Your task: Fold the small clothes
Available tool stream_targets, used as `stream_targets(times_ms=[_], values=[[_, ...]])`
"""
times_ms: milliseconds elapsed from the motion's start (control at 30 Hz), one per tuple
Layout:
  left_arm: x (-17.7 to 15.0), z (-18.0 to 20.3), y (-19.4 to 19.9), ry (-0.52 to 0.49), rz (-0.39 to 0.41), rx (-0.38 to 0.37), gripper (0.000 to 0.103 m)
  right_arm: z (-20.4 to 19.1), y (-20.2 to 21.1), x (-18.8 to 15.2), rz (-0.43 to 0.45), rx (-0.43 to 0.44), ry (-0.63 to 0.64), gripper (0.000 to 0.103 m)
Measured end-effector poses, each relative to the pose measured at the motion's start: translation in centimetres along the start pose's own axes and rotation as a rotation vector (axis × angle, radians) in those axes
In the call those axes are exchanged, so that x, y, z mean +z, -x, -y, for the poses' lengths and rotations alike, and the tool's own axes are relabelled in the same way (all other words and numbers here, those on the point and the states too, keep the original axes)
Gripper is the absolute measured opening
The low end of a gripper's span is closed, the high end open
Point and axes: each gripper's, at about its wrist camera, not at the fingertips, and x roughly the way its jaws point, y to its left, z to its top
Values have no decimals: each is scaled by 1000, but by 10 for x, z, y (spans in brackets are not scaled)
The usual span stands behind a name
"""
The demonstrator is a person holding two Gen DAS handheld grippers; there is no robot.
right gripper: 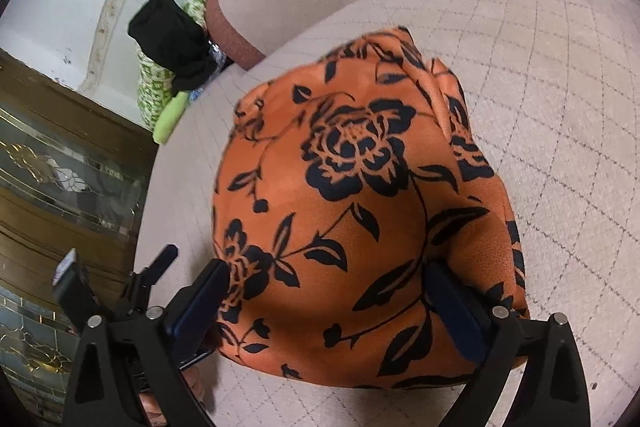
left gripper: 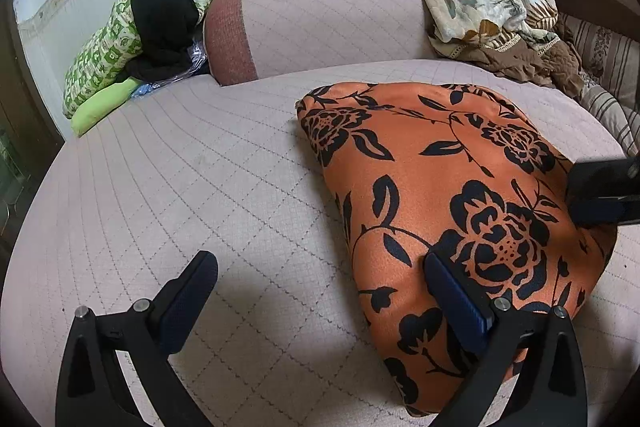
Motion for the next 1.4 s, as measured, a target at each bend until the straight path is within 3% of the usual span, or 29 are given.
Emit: stream_targets(times_ms=[100, 200, 300, 500, 700, 900, 1067, 1200, 1267, 1300, 1333, 1400], values=[[1, 1, 1, -3, -1, 4, 103, -8, 17, 2, 77, 80, 21, 99], [0, 1, 1, -3, 0, 7, 103, -11, 22, 4, 124, 98, 36, 99], [0, 1, 0, 3, -5, -4, 103, 14, -7, 6, 9, 33, -77, 99], [-2, -1, -2, 9, -8, -8, 103, 34, -6, 11, 19, 127, -178, 99], [-1, -3, -1, 8, -10, -16, 103, 29, -6, 13, 8, 115, -151, 99], [3, -16, -3, 63, -28, -89, 103, 33, -10, 13, -6, 146, -161, 100], [4, -20, 1, 70, 16, -40, 103, 44, -10, 15, -23, 223, -190, 102], [3, -9, 1, 4, 36, 8, 103, 48, -7, 14, -25, 260, -196, 102], [2, -5, -2, -14, 39, 22, 103, 47, -3, 13, -14, 232, -190, 96], [2, -5, -1, -17, 44, 26, 103, 45, 0, 13, -4, 201, -174, 83], [2, -4, -1, -18, 47, 28, 103, 44, 2, 13, 10, 186, -161, 52], [4, -5, -1, -10, 44, 20, 103, 43, 5, 14, 23, 162, -151, 14]])
